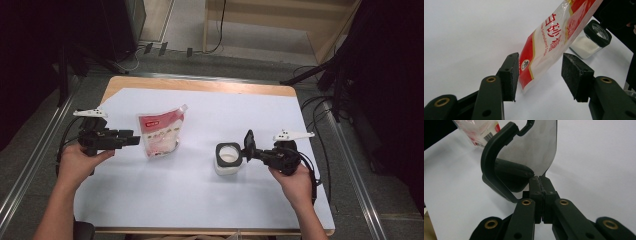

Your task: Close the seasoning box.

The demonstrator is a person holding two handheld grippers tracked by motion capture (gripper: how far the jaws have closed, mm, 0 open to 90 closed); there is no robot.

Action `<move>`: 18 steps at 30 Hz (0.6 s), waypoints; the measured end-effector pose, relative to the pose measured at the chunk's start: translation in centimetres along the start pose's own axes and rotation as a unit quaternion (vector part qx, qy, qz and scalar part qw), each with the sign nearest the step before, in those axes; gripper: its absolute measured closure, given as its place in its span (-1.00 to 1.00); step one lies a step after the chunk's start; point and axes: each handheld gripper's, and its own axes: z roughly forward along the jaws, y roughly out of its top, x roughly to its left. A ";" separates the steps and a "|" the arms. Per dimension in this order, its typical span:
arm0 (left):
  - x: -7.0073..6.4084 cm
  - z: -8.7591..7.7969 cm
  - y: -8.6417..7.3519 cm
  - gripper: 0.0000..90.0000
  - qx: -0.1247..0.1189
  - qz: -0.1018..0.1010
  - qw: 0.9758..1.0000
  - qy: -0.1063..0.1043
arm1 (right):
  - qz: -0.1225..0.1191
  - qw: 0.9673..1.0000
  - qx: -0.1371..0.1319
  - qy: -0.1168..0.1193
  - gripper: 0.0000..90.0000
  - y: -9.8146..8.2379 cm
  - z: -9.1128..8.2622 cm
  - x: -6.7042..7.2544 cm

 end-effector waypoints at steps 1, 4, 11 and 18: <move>0.0 0.0 0.0 0.09 0.000 -0.003 1.000 -0.001 | -0.001 1.000 -0.002 -0.002 1.00 0.0 0.0 0.1; 0.1 0.0 0.0 0.10 0.000 -0.004 1.000 0.000 | -0.001 1.000 -0.016 -0.004 1.00 0.2 -0.4 0.2; 0.1 0.1 -0.1 0.10 0.003 -0.004 1.000 -0.001 | -0.001 1.000 -0.022 0.000 1.00 0.3 -0.4 0.5; 0.1 0.0 -0.1 0.09 -0.002 -0.007 1.000 0.000 | -0.009 1.000 -0.018 0.006 0.99 0.3 0.1 1.0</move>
